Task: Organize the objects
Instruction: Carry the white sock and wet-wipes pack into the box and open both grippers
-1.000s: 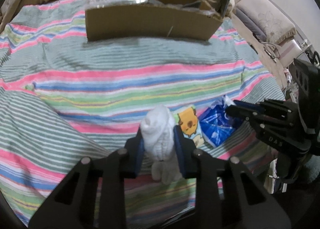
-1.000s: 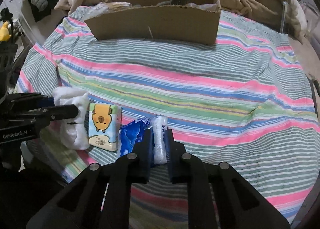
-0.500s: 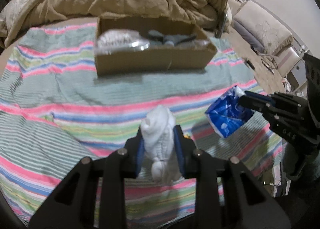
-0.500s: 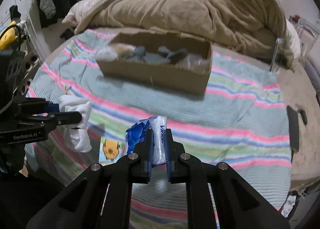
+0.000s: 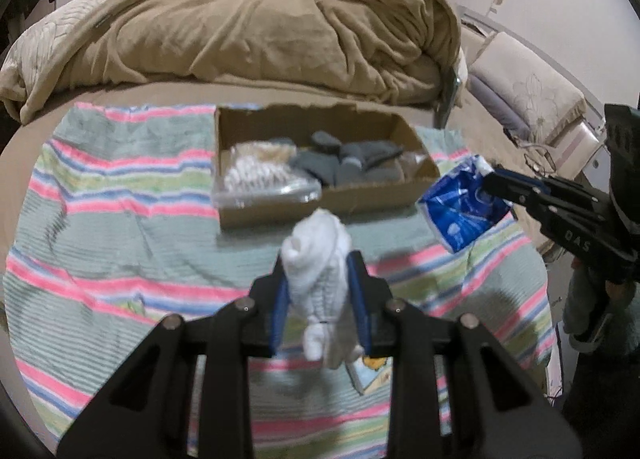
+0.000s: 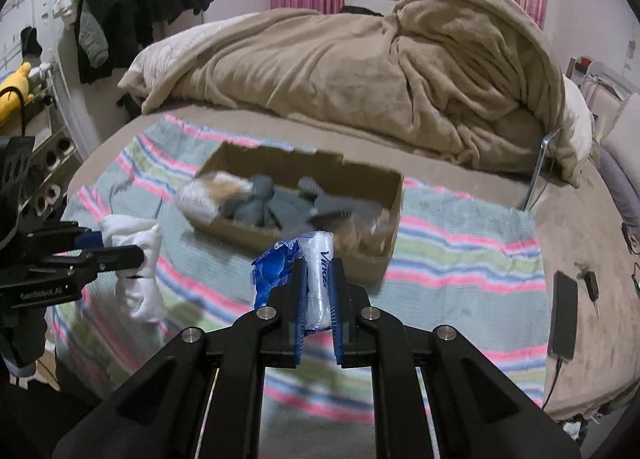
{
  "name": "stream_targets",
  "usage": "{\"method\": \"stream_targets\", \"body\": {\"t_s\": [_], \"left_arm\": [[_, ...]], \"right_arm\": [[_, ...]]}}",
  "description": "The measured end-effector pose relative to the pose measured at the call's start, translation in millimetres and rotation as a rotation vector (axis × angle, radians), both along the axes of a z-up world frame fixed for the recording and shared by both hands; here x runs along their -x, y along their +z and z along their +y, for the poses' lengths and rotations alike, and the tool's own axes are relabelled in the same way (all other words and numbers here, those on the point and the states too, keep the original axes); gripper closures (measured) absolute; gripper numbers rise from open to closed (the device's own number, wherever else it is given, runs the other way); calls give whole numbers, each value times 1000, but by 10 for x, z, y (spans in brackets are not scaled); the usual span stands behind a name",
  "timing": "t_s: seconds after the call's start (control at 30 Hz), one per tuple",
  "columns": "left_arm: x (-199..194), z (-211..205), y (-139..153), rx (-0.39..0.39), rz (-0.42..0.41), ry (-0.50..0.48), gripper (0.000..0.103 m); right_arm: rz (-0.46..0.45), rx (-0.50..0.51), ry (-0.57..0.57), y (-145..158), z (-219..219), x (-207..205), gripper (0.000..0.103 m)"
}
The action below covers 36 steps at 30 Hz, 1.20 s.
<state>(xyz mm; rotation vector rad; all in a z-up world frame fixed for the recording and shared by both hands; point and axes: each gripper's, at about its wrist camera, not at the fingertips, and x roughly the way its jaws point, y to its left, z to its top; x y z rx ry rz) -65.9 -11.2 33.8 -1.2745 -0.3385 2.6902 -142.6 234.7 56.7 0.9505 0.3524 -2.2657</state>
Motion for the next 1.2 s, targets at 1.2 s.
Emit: {"method": "stream_targets", "body": {"t_s": [1.2], "left_arm": [[1382,110,-49,-14,15,-72,74]], "right_arm": [[-76,100,-71,-191,-304,1154,92]]}}
